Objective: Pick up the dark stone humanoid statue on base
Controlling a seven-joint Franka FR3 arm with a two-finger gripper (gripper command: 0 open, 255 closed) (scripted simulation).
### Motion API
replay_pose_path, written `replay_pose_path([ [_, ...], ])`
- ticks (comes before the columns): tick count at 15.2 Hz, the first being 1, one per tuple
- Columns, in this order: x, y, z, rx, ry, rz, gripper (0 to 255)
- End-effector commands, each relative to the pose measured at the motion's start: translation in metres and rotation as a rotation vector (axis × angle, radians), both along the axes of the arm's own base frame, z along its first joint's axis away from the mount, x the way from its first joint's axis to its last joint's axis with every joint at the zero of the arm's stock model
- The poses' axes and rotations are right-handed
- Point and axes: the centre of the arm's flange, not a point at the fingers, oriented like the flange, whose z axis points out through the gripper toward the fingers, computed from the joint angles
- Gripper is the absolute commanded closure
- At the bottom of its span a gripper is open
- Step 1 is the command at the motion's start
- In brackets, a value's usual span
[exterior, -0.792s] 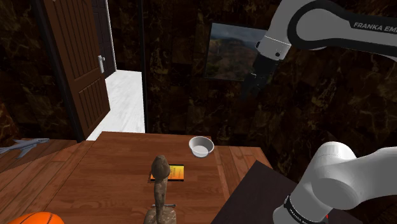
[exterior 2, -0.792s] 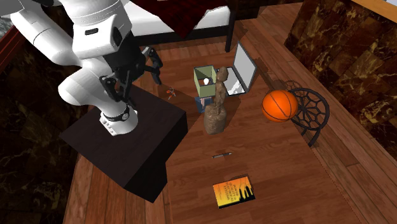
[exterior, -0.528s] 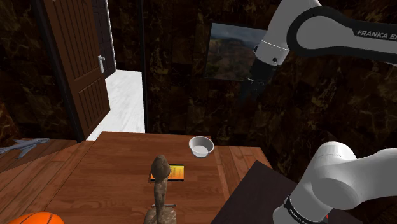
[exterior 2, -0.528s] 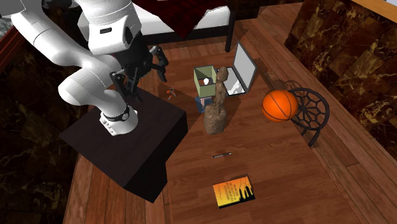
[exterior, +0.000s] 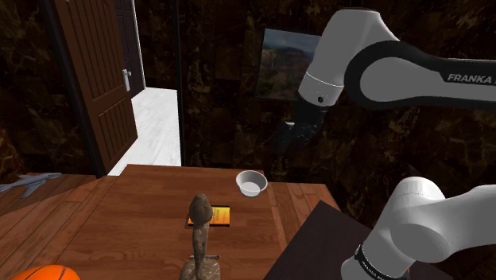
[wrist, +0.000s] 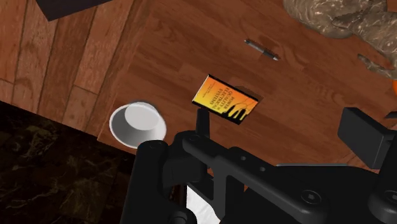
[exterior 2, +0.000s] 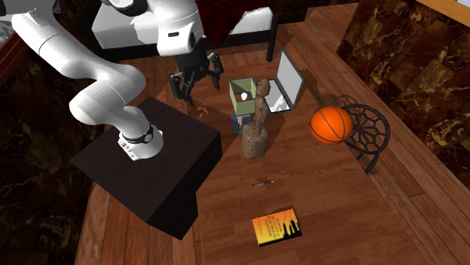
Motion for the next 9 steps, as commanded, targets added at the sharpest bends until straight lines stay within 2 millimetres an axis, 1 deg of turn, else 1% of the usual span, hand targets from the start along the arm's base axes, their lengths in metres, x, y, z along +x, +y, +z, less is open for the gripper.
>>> replay_pose_path([
  [1,-0.004,0.026,-0.013,-0.005,-0.002,-0.037,0],
  [9,0.005,0.127,-0.06,-0.025,-0.007,-0.169,0],
])
